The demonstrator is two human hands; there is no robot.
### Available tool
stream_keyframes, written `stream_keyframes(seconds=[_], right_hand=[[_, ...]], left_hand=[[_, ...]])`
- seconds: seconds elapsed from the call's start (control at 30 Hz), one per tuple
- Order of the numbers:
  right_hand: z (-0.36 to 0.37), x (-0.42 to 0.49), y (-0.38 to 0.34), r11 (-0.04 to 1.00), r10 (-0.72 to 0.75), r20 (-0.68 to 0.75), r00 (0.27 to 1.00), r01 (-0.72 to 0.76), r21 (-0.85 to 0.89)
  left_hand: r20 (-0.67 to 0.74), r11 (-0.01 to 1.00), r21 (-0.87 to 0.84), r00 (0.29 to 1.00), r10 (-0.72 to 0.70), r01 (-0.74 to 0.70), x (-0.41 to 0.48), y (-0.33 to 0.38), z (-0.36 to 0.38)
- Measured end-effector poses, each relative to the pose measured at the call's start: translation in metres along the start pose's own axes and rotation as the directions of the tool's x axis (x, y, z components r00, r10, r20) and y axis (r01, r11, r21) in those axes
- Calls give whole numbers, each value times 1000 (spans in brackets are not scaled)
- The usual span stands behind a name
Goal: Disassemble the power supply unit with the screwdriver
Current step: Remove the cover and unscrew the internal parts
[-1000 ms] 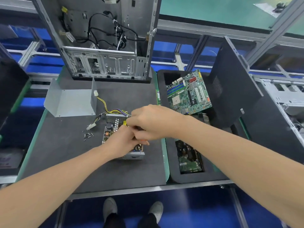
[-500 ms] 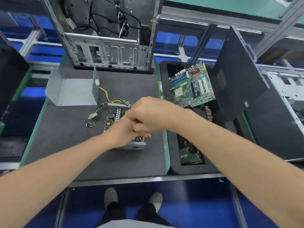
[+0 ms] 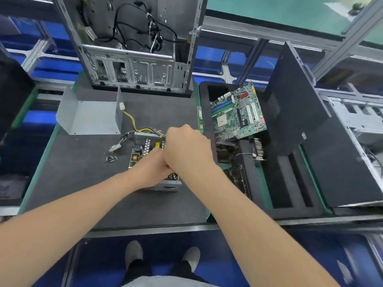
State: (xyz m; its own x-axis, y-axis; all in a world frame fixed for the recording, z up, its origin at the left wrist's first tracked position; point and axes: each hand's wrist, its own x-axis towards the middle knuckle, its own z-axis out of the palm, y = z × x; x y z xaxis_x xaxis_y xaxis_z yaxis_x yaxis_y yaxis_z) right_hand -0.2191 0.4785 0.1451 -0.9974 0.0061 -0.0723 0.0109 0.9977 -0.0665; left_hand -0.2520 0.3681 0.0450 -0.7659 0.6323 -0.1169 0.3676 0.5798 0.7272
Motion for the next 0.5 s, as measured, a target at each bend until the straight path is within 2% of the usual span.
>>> stream_keyframes(seconds=[0.07,0.1,0.17,0.23,0.3,0.33,0.4,0.43,0.47,0.5], right_hand=[[-4,4,11,971,-227,61,972,231,-69],[-7,7,19,932,-347,98,933,354,-78],[-16,14,39,811,-561,174,809,580,-77],[-23,17,53,686,-697,211,685,723,-82],[-26,15,54,632,-739,212,640,767,-110],[-25,12,52,657,-721,190,667,744,-120],[-21,6,41,837,-541,56,839,544,-63],[-17,3,36,930,-368,-38,929,367,-24],[-13,0,30,984,-173,-113,978,176,15],[-9,-2,24,998,-12,-149,989,20,53]], left_hand=[[36,1000,-23,999,5,-4,1,0,-1],[58,999,-52,998,12,-9,1,1,-2],[85,994,-98,995,58,-50,1,6,-2],[70,988,-113,990,118,-110,0,10,-2],[65,988,-106,991,119,-112,0,9,-3],[61,990,-95,992,109,-103,1,8,-4],[34,992,-60,993,116,-114,1,9,-4],[7,988,-49,989,146,-145,0,11,-4],[-21,982,-47,983,180,-181,-1,15,-5],[-30,981,-45,981,190,-191,-2,17,-6]])
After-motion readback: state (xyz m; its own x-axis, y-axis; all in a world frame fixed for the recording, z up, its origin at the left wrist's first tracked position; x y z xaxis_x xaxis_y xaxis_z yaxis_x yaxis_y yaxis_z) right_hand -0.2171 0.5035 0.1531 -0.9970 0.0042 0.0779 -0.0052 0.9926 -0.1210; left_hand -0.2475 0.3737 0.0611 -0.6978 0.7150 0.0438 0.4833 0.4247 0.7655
